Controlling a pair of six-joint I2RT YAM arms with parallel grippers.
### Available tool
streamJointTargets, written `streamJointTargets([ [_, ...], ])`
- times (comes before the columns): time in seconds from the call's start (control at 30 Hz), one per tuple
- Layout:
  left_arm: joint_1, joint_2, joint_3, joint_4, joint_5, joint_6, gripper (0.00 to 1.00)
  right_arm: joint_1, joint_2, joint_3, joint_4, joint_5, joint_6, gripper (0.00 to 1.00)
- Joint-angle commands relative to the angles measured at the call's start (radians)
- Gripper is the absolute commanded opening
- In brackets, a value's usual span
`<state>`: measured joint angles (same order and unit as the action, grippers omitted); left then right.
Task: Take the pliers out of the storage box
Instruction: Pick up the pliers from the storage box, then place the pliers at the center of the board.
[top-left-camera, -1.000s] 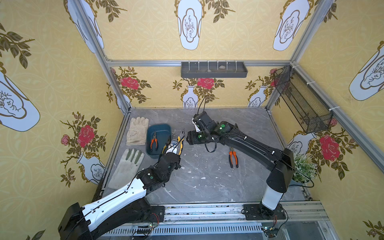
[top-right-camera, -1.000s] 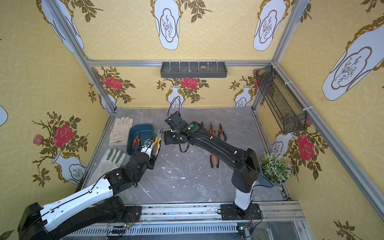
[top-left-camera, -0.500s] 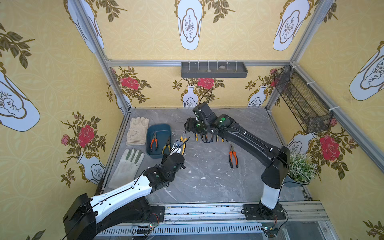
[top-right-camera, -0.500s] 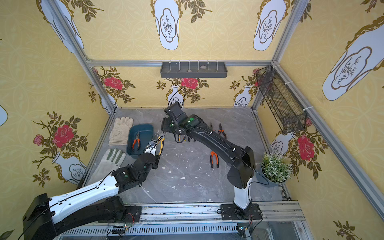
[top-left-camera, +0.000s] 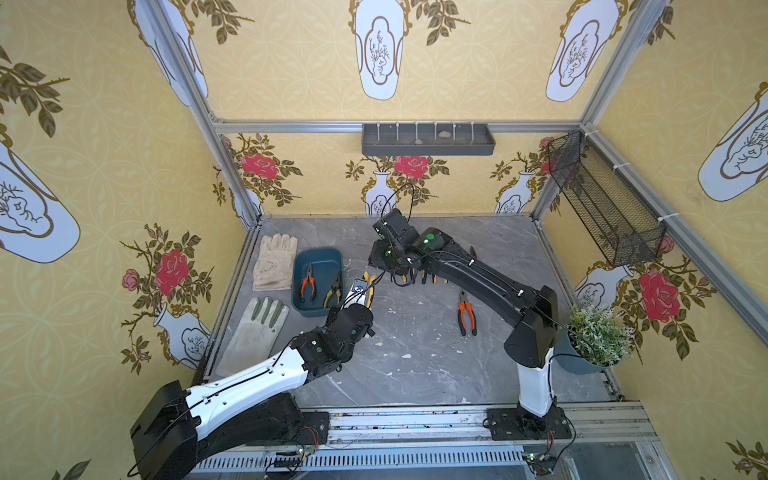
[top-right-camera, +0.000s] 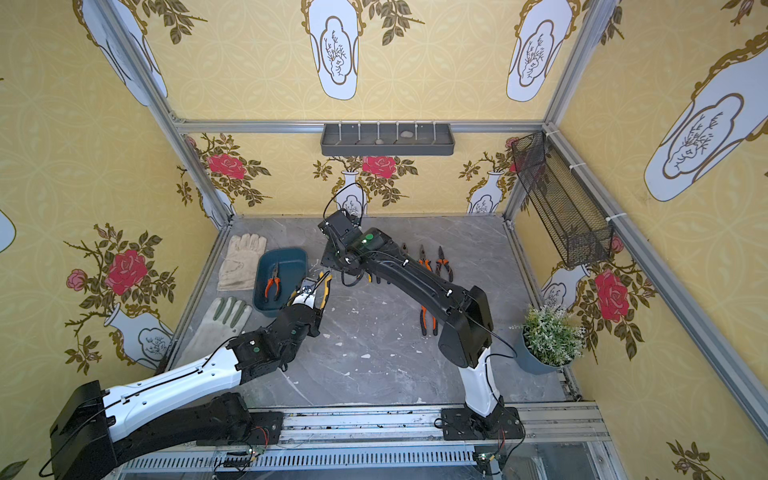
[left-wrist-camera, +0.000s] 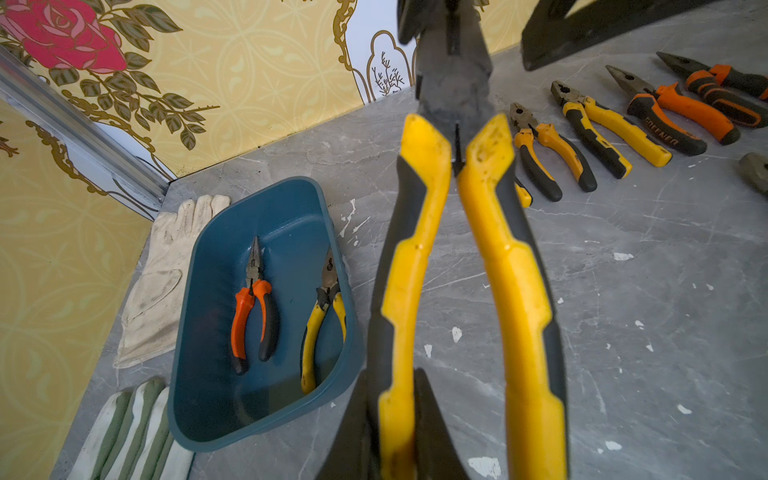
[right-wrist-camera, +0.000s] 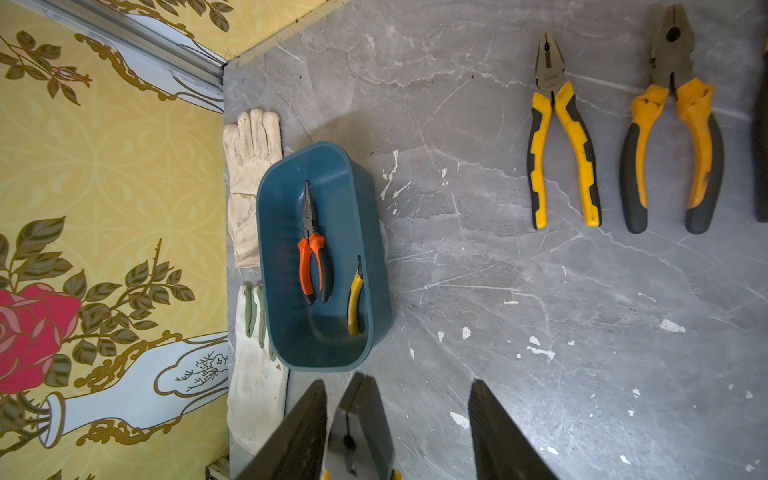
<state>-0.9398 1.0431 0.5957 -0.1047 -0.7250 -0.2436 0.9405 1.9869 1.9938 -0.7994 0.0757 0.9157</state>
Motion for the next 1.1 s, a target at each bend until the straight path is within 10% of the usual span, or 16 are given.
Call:
streamJointTargets([
  [0.0, -0.001, 0.006, 0.005, 0.051, -0.020, -0.007, 0.00, 0.003, 0.009, 0.015, -0.014, 0.016, 0.019, 0.51],
  [0.73, -0.010, 0.060, 0.036, 0.025, -0.034, -0.006, 0.00, 0.023, 0.039, 0.028, -0.041, -0.019, 0.039, 0.29],
  [0.93, -0.010, 0.050, 0.045, 0.009, -0.021, -0.027, 0.00, 0.022, 0.040, 0.019, -0.032, -0.042, 0.008, 0.00],
  [1.07, -0.011, -0.026, 0.049, 0.013, 0.080, -0.064, 0.58, 0.016, 0.014, -0.037, 0.022, -0.060, -0.056, 0.00],
])
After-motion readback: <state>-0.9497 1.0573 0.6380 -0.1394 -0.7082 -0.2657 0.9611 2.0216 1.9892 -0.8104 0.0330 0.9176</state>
